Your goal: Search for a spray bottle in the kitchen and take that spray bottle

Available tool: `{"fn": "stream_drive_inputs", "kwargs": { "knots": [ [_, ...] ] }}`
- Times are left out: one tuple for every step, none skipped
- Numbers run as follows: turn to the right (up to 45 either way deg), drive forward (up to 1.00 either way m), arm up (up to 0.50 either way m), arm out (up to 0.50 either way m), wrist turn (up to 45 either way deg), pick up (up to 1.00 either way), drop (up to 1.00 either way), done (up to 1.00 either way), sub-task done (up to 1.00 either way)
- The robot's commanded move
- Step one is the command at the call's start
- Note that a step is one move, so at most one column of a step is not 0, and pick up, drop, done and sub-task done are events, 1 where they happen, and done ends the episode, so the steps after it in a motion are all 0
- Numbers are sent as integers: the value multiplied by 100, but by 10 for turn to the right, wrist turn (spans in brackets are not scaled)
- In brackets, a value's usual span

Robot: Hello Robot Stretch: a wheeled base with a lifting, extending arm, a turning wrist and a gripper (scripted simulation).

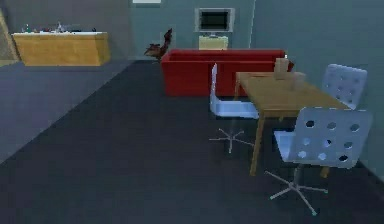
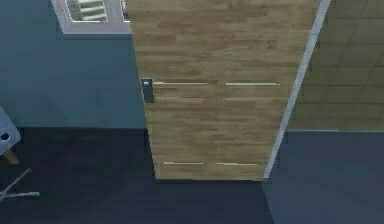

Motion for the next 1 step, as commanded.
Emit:
{"fn": "stream_drive_inputs", "kwargs": {
  "knots": [
    [0, 50, 0, 0, 0, 0, 0, 0, 0]
  ]
}}
